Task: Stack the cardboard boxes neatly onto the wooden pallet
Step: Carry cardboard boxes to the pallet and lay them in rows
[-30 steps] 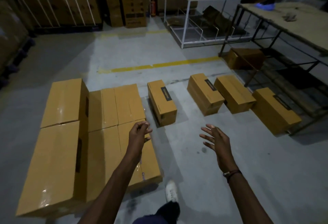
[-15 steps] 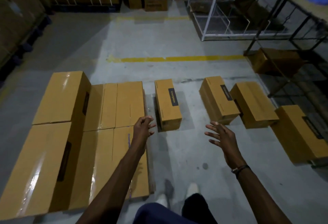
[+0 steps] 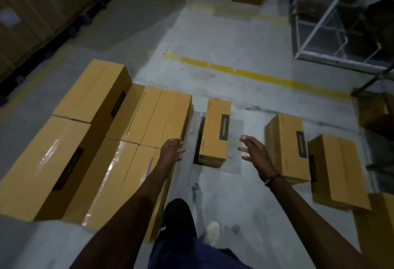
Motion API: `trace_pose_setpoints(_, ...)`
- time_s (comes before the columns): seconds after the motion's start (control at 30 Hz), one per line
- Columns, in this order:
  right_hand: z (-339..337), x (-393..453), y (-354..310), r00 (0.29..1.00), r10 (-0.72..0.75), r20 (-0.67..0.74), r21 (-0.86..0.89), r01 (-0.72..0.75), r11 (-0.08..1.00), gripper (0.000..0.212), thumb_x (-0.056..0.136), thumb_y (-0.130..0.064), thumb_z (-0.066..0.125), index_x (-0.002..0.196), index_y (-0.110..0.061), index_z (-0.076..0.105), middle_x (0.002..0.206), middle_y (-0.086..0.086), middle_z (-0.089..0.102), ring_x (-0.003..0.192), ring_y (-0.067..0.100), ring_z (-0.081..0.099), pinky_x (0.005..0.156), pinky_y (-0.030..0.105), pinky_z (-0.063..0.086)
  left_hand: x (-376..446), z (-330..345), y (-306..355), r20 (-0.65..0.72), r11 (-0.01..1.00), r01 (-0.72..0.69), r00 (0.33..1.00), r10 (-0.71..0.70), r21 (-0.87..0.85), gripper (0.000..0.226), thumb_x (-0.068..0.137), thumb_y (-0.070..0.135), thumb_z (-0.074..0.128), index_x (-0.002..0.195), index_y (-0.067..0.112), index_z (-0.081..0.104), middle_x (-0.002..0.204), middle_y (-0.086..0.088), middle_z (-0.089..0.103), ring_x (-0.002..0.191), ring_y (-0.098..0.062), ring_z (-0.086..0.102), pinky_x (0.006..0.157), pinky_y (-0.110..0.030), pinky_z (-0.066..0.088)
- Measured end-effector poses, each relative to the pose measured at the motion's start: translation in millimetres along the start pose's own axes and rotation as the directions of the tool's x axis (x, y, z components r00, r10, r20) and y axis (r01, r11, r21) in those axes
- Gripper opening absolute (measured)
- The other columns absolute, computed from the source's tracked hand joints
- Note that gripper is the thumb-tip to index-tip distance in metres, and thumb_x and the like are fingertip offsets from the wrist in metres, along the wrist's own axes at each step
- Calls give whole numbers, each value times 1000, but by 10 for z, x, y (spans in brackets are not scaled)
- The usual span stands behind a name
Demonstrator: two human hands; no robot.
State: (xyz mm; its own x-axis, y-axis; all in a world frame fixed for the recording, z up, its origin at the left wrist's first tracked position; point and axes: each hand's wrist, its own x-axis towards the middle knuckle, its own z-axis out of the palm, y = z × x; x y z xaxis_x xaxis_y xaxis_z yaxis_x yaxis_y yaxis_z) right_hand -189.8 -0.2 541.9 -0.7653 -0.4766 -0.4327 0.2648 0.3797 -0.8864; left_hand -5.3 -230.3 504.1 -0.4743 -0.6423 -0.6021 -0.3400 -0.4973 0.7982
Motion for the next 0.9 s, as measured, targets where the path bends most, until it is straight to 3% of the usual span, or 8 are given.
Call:
trace_pose_setpoints(0.13, 43, 688, -69, 998, 25, 61, -74, -20, 997, 40, 103, -49, 59, 137, -28, 61, 141, -1, 62, 123, 19, 64, 86, 37, 54, 385, 167, 164, -6, 1000, 13, 1000, -13, -7, 27, 107, 30, 52, 126, 12, 62, 120, -4, 70, 97, -13, 70, 78, -32, 50)
trace_pose_setpoints(0.33, 220, 1803, 30, 996, 78, 43, -217, -67, 974, 52, 101, -55, 61, 149, -35, 53, 158, -7, 48, 138, 23, 53, 112, 53, 47, 1285, 284, 304, 3, 998, 51, 999, -51, 21, 27, 108, 35, 51, 124, 17, 62, 123, -1, 70, 104, -13, 70, 73, -31, 54)
trace_pose_setpoints(0.53, 589, 2827, 279, 991, 133, -2, -277, -128, 952, 51, 104, -48, 60, 151, -34, 50, 160, -1, 47, 127, 25, 57, 102, 41, 49, 2484, 384, 278, 36, 993, 74, 996, -78, 87, 30, 105, 37, 57, 126, 16, 62, 122, -1, 71, 99, -12, 73, 73, -30, 56)
trace_pose_setpoints(0.63, 797, 3361, 494, 989, 146, -13, -303, -143, 942, 55, 105, -44, 60, 156, -27, 45, 162, 3, 45, 133, 28, 54, 98, 33, 42, 3100, 477, 210, 70, 992, 79, 994, -86, 101, 32, 105, 39, 57, 126, 16, 62, 121, -2, 71, 100, -14, 73, 76, -32, 57)
trace_pose_setpoints(0.77, 1042, 4065, 941, 989, 146, 12, -322, -134, 937, 58, 103, -46, 63, 156, -32, 44, 160, 4, 48, 135, 30, 55, 103, 41, 48, 3870, 672, -24, 93, 989, 106, 989, -116, 106, 34, 107, 39, 53, 129, 15, 61, 122, -2, 70, 104, -16, 72, 75, -32, 53)
trace_pose_setpoints(0.83, 1152, 4427, 1266, 992, 125, 29, -334, -108, 936, 58, 103, -45, 64, 156, -31, 45, 162, 2, 44, 143, 29, 48, 114, 46, 43, 4239, 788, -257, 109, 988, 122, 985, -132, 94, 33, 107, 39, 54, 126, 14, 62, 121, -4, 70, 106, -20, 71, 79, -35, 53)
trace_pose_setpoints(0.9, 1259, 4784, 1612, 993, 113, 33, -338, -95, 936, 59, 103, -39, 66, 156, -26, 44, 164, 2, 41, 147, 26, 42, 118, 36, 37, 4600, 889, -546, 125, 986, 142, 980, -153, 89, 32, 106, 39, 54, 123, 13, 62, 120, -4, 69, 105, -21, 70, 81, -37, 53)
